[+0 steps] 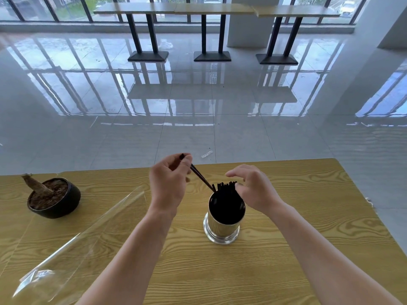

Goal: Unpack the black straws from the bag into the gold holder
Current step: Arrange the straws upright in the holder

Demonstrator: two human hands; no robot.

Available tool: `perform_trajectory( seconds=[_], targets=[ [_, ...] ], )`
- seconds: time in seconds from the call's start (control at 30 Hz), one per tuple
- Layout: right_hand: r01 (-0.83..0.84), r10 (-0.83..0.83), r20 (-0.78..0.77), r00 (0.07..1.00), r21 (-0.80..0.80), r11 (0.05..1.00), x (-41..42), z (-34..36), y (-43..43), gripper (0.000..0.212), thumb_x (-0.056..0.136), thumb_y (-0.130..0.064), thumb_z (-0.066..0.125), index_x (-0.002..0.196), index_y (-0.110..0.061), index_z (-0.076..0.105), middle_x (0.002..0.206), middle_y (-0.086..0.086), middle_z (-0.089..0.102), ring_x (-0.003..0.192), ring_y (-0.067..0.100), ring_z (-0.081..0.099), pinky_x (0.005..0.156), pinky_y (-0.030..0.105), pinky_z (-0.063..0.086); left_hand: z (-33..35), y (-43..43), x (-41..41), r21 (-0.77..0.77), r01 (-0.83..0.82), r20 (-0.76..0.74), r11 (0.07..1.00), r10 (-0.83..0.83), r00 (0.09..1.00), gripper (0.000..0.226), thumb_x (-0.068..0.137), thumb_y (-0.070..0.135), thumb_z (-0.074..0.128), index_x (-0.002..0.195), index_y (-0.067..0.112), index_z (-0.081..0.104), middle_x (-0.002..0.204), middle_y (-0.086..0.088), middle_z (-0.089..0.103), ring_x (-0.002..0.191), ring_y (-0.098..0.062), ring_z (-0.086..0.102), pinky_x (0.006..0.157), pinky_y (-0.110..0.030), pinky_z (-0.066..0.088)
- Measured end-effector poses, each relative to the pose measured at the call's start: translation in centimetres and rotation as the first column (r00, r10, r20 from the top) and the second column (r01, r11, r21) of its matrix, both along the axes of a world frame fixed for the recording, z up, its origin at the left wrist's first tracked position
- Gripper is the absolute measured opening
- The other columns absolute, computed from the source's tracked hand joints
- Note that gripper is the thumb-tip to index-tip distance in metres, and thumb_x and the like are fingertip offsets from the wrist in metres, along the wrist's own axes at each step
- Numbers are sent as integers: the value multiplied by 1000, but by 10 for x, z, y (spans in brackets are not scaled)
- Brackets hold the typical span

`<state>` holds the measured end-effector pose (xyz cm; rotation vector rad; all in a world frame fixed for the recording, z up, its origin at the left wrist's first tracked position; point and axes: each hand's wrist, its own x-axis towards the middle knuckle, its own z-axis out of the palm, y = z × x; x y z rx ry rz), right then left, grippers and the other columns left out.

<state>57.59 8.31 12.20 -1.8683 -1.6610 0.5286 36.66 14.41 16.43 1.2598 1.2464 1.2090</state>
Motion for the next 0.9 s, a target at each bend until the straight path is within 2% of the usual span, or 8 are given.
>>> perform_trajectory(
  seconds=[0.17,0.33,0.4,0.47,0.57,0.63,0.73,0.9],
  targets=[
    [64,-50,-166,985,78,995,3,1,-14,29,86,-10,72,111,-25,74,111,-19,69,113,7,56,96,27,45,21,4,-38,3,-76,227,997,73,971,4,89,12,73,88,14,77,70,0,74,65,-14,69,60,-25,60],
    [177,-126,-300,946,148,973,-6,5,-26,34,81,-9,79,111,-24,73,97,-10,72,94,15,62,84,34,54,16,2,-52,-218,19,602,976,119,790,14,90,6,67,81,9,77,77,-5,75,71,-18,72,70,-30,62],
    [170,-104,-615,782,50,984,-9,12,-29,37,82,-20,81,117,-21,70,89,1,71,78,18,61,72,33,55,7,-4,-44,-303,85,684,949,155,713,14,90,5,64,82,7,76,78,-6,76,73,-19,73,70,-30,62],
    [73,-52,-898,437,-22,997,-14,23,-31,39,83,-31,78,115,-10,70,83,10,64,68,18,55,60,27,51,-4,-12,-33,-372,159,732,914,184,656,8,85,6,66,89,3,73,80,-8,75,75,-20,73,69,-29,62],
    [154,-35,-981,189,-5,988,-24,35,-30,28,89,-27,71,105,-4,74,78,10,63,63,15,54,53,27,49,-21,-27,-17,-433,247,747,867,192,637,16,78,9,69,91,1,72,80,-12,75,74,-22,74,67,-29,62],
    [266,-62,-973,224,0,964,-26,41,-29,24,91,-24,65,101,-6,75,74,8,62,61,15,54,54,27,50,-33,-36,-10,-457,294,734,839,170,658,17,78,8,70,91,0,73,80,-15,74,73,-23,74,66,-30,62],
    [332,-102,-895,434,54,942,-19,49,-30,20,98,-20,59,97,-5,73,73,8,65,64,19,61,62,30,56,-48,-42,-7,-493,311,654,813,111,748,18,78,10,75,93,0,76,82,-16,74,73,-24,73,65,-31,61],
    [373,-170,-649,741,188,909,9,58,-38,15,98,-19,63,90,-11,72,72,8,75,61,23,72,59,32,61,-69,-42,-8,-421,142,213,896,-54,976,12,86,11,76,97,13,77,83,-9,76,74,-21,72,66,-26,58]
  ],
)
